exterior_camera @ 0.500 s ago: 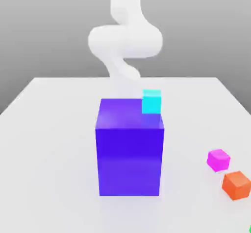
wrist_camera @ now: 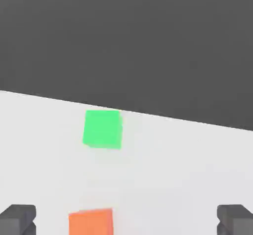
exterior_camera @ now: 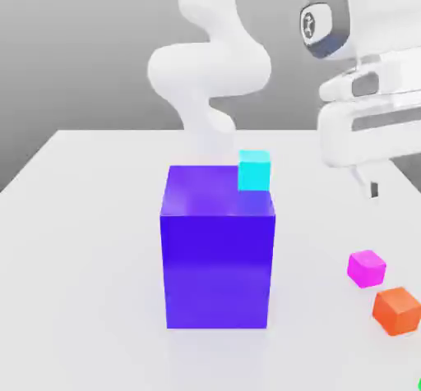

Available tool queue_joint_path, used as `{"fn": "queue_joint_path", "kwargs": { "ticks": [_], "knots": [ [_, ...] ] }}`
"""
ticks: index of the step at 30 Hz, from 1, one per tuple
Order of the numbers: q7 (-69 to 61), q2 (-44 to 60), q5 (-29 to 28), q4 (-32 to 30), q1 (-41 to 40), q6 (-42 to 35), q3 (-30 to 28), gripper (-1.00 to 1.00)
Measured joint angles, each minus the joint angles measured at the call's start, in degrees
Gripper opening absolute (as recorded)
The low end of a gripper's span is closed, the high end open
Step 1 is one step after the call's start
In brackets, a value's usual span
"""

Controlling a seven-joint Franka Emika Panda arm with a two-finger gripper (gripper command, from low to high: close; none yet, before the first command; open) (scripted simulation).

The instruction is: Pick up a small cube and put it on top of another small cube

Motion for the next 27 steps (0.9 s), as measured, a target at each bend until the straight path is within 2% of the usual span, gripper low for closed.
{"fn": "queue_joint_path", "kwargs": {
  "ticks": [3, 6, 9, 12, 13, 20, 23, 25, 27],
  "knots": [
    [7.0, 6.6, -4.4, -3.3, 3.3, 4.0, 3.4, 0.0],
    [16.3, 13.4, -12.6, -6.2, 7.0, 7.8, 3.0, 0.0],
    [23.5, 19.9, -21.2, -5.8, 11.8, 12.2, -2.7, 0.0],
    [28.3, 26.1, -27.5, -4.4, 17.5, 16.9, -9.8, 0.0],
    [29.0, 27.7, -28.2, -4.0, 19.5, 18.2, -11.9, -1.0],
    [29.3, 28.0, -28.5, -4.0, 19.9, 18.5, -12.4, -1.0],
    [25.6, 23.1, -23.8, -5.2, 16.1, 14.8, -7.5, -1.0],
    [21.7, 19.0, -18.6, -6.2, 14.4, 11.8, -4.5, -1.0],
    [19.6, 16.2, -14.6, -5.9, 13.8, 8.9, -3.3, -1.0]
  ]
}}
